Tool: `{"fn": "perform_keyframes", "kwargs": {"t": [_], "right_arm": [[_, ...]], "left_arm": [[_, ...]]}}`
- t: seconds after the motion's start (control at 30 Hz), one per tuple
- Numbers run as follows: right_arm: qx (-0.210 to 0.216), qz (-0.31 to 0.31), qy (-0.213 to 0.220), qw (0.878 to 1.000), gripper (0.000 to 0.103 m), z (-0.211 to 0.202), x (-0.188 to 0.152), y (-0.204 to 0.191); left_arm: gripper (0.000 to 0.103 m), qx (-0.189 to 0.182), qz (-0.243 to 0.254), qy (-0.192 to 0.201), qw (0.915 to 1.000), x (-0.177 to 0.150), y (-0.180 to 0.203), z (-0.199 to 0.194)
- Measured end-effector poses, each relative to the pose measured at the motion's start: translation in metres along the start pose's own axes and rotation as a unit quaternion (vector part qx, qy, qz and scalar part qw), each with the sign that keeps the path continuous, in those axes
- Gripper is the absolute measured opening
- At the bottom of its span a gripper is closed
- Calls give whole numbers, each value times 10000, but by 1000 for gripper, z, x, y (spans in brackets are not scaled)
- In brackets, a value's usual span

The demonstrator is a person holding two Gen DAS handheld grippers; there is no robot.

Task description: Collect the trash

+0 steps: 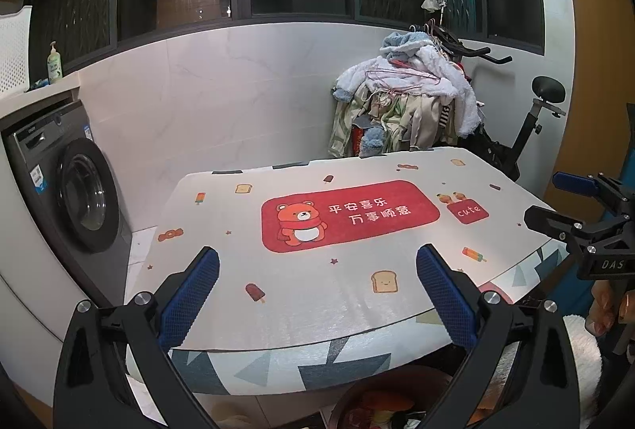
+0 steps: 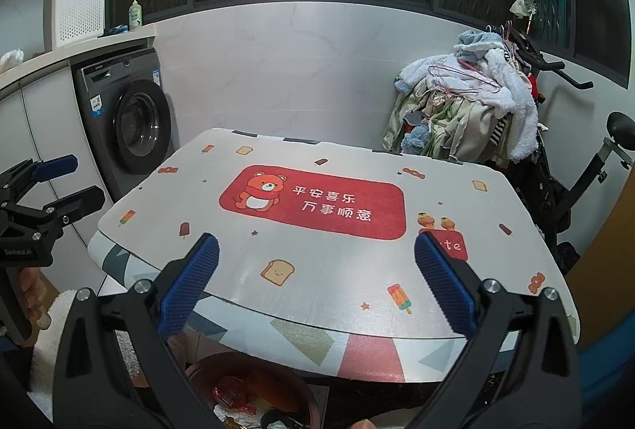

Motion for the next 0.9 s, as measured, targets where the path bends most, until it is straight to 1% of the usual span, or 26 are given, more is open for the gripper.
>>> {"fn": "perform_keyframes", "kwargs": {"t": [0.43, 0.9], "right_arm": [[-32, -19, 14, 10000, 97, 0, 1, 1], [-66, -23, -30, 10000, 97, 2, -5, 7]], "left_arm": [[97, -30, 38, 26, 10000, -1, -1, 0], [97, -59, 58, -30, 10000, -3, -1, 1]]}}
Point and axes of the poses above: each gripper's, at about its wrist camera, not at the fingertips, and z roughly the way its jaws point, y to its right, x to its top, the point moved 3 cm from there along z, roughly the way its jaws point, and after that the axes turned 5 degrees about -x, right-handed, at the moved point
